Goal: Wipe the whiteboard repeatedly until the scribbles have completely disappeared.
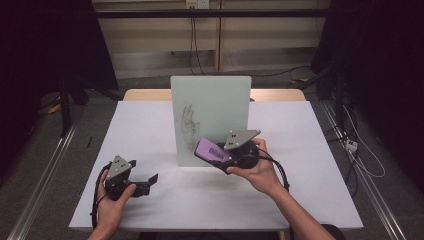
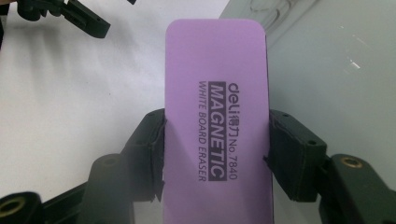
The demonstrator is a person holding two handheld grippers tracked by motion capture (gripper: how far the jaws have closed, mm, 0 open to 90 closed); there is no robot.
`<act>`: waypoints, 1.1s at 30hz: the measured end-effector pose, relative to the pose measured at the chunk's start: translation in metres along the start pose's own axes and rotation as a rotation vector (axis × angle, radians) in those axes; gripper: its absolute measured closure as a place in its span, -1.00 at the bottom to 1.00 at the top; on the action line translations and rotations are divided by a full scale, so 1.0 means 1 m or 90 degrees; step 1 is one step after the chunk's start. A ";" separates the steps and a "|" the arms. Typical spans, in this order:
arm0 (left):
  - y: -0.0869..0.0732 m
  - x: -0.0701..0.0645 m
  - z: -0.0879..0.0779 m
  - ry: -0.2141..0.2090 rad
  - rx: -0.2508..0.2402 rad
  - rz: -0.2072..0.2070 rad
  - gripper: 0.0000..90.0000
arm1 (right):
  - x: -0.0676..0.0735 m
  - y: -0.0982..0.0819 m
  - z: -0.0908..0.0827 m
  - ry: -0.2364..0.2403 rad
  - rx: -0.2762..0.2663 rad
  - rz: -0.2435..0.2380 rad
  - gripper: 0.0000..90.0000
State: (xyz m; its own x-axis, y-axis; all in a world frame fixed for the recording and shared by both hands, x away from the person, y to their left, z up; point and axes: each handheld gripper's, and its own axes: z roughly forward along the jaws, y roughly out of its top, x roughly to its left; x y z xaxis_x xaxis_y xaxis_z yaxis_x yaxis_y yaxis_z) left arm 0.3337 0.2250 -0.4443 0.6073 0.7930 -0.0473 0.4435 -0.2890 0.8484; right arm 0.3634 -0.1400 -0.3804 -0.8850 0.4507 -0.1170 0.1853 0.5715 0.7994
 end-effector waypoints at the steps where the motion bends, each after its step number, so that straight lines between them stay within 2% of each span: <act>1: 0.000 -0.001 0.000 0.000 -0.002 -0.002 -0.87 | 0.000 0.001 -0.001 0.000 -0.001 -0.002 -0.08; 7: 0.000 -0.001 0.001 -0.002 0.002 0.003 -0.87 | 0.000 0.008 -0.001 -0.014 -0.002 -0.017 -0.07; 17: 0.000 0.001 -0.001 -0.001 -0.004 -0.003 -0.87 | 0.000 0.022 0.006 -0.010 -0.017 -0.021 -0.07; 29: 0.000 0.001 -0.001 -0.002 -0.003 -0.003 -0.87 | 0.000 0.035 0.008 -0.032 -0.025 -0.035 -0.07; 33: 0.000 0.002 -0.001 -0.002 -0.003 -0.001 -0.87 | -0.002 0.039 0.008 -0.031 -0.027 -0.037 -0.07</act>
State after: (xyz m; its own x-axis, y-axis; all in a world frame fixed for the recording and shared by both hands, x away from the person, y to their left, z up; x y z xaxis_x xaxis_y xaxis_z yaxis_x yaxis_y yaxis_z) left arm 0.3342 0.2266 -0.4438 0.6088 0.7918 -0.0496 0.4411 -0.2858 0.8507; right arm 0.3756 -0.1128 -0.3538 -0.8716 0.4511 -0.1920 0.1150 0.5687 0.8145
